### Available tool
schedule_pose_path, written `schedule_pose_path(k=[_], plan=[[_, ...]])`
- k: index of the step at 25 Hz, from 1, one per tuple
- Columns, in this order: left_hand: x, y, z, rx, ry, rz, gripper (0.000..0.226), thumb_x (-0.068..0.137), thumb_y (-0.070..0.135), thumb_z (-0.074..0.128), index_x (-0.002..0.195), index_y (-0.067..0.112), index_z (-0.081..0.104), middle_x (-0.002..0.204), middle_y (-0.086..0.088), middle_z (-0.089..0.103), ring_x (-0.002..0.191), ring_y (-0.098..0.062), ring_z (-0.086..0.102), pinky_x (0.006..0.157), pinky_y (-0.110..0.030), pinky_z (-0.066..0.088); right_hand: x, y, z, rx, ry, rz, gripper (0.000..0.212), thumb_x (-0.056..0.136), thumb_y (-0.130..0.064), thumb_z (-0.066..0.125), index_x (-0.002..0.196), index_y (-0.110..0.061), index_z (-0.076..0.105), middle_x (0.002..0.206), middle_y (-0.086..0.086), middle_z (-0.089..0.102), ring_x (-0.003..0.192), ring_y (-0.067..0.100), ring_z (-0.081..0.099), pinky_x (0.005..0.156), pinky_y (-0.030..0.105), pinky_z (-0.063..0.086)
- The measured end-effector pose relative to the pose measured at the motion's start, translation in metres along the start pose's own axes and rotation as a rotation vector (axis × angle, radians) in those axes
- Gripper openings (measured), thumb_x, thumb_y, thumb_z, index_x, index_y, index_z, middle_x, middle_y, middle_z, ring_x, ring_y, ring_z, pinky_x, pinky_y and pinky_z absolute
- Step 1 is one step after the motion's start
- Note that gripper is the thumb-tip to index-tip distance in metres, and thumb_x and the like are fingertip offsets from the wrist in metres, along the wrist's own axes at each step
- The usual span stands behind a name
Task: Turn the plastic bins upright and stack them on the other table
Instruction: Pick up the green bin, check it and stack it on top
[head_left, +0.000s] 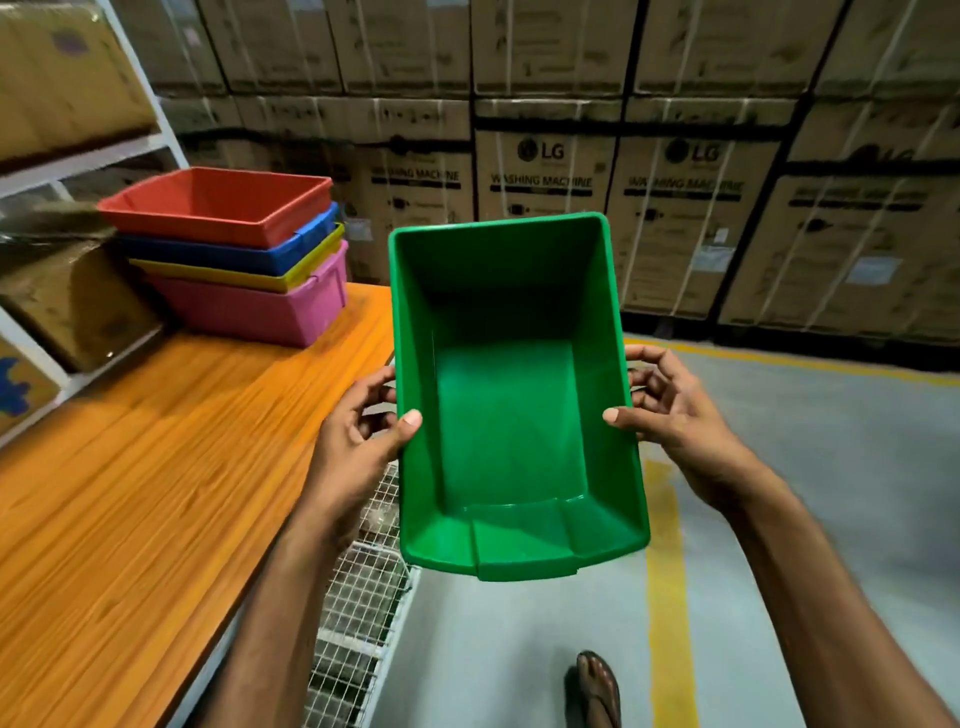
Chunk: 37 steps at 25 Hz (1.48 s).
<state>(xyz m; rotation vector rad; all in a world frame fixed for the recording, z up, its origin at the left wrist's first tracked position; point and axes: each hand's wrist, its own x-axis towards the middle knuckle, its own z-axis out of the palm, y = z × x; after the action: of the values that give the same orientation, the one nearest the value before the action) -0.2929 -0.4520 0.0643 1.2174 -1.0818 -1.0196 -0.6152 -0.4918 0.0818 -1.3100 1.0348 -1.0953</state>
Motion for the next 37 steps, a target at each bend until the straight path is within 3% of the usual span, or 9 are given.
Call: schedule_pose_path(k=[5, 9, 14, 18, 22, 25, 27, 31, 37], plan=[[0.122, 0.015, 0.054, -0.019, 0.091, -0.055, 0.041, 0.095, -0.001, 0.063, 0.131, 0.018, 0.066, 0.11, 0.003, 0.075, 0.095, -0.008, 0.07, 0.064, -0.017, 0.056, 0.155, -0.02, -0.048, 0.046, -0.063, 0.042, 0.054, 0.081, 0.011, 0.072, 0.125, -0.018, 0.061, 0.105, 0.009, 0.067, 0.097, 0.021, 0.066, 0.064, 0.027, 0.058], [0.211, 0.032, 0.089, -0.057, 0.163, -0.167, 0.032, 0.095, 0.002, 0.063, 0.125, 0.013, 0.069, 0.094, 0.005, 0.077, 0.065, 0.003, 0.069, 0.048, -0.013, 0.047, 0.273, -0.054, -0.083, 0.116, -0.198, 0.157, 0.067, 0.058, -0.005, 0.084, 0.124, -0.012, 0.07, 0.12, 0.011, 0.072, 0.108, 0.028, 0.062, 0.072, 0.026, 0.051], [0.286, 0.07, 0.101, -0.105, 0.269, -0.14, 0.029, 0.093, 0.006, 0.065, 0.121, 0.015, 0.07, 0.091, 0.007, 0.081, 0.086, -0.011, 0.07, 0.083, -0.025, 0.054, 0.388, -0.088, -0.09, 0.251, -0.323, 0.174, 0.067, 0.072, 0.002, 0.071, 0.138, 0.001, 0.059, 0.136, 0.029, 0.064, 0.123, 0.042, 0.065, 0.117, 0.052, 0.039], [0.337, 0.104, 0.08, -0.139, 0.346, -0.051, 0.046, 0.088, 0.014, 0.072, 0.134, 0.01, 0.065, 0.117, -0.012, 0.077, 0.097, -0.023, 0.068, 0.088, -0.036, 0.053, 0.459, -0.114, -0.056, 0.319, -0.466, 0.147, 0.051, 0.09, 0.007, 0.05, 0.141, 0.002, 0.058, 0.134, 0.028, 0.064, 0.09, 0.027, 0.078, 0.085, 0.039, 0.064], [0.372, 0.131, 0.049, -0.18, 0.422, 0.072, 0.05, 0.081, 0.018, 0.079, 0.128, 0.007, 0.067, 0.106, -0.009, 0.079, 0.089, -0.021, 0.073, 0.076, -0.037, 0.06, 0.519, -0.135, -0.009, 0.336, -0.577, 0.113, 0.052, 0.094, 0.005, 0.04, 0.144, 0.0, 0.056, 0.13, 0.025, 0.065, 0.086, 0.024, 0.077, 0.081, 0.034, 0.065], [0.387, 0.151, 0.022, -0.169, 0.462, 0.122, 0.076, 0.063, 0.029, 0.092, 0.132, 0.01, 0.066, 0.125, -0.018, 0.07, 0.111, -0.036, 0.06, 0.093, -0.054, 0.055, 0.552, -0.159, 0.03, 0.331, -0.688, 0.087, 0.054, 0.092, 0.003, 0.043, 0.144, 0.001, 0.055, 0.115, 0.02, 0.07, 0.076, 0.02, 0.077, 0.071, 0.03, 0.065], [0.399, 0.164, 0.008, -0.129, 0.495, 0.158, 0.07, 0.07, 0.028, 0.089, 0.134, 0.012, 0.066, 0.12, -0.015, 0.074, 0.099, -0.029, 0.067, 0.083, -0.046, 0.06, 0.577, -0.171, 0.053, 0.365, -0.717, 0.054, 0.053, 0.092, 0.008, 0.043, 0.144, 0.005, 0.053, 0.119, 0.026, 0.066, 0.065, 0.017, 0.076, 0.057, 0.025, 0.062], [0.42, 0.183, -0.014, -0.036, 0.713, 0.245, 0.038, 0.097, 0.001, 0.059, 0.134, 0.007, 0.062, 0.085, 0.0, 0.08, 0.057, -0.005, 0.072, 0.043, -0.017, 0.055, 0.634, -0.178, 0.113, 0.345, -0.775, -0.04, 0.07, 0.073, 0.007, 0.062, 0.142, 0.006, 0.053, 0.138, 0.031, 0.059, 0.085, 0.023, 0.074, 0.078, 0.032, 0.064], [0.446, 0.197, -0.065, 0.165, 0.971, 0.374, 0.047, 0.095, -0.001, 0.06, 0.141, 0.011, 0.06, 0.115, -0.001, 0.076, 0.09, -0.008, 0.074, 0.075, -0.029, 0.064, 0.704, -0.18, 0.214, 0.312, -0.869, -0.156, 0.046, 0.086, 0.014, 0.062, 0.119, -0.018, 0.068, 0.108, 0.005, 0.077, 0.103, 0.025, 0.07, 0.1, 0.047, 0.053]])
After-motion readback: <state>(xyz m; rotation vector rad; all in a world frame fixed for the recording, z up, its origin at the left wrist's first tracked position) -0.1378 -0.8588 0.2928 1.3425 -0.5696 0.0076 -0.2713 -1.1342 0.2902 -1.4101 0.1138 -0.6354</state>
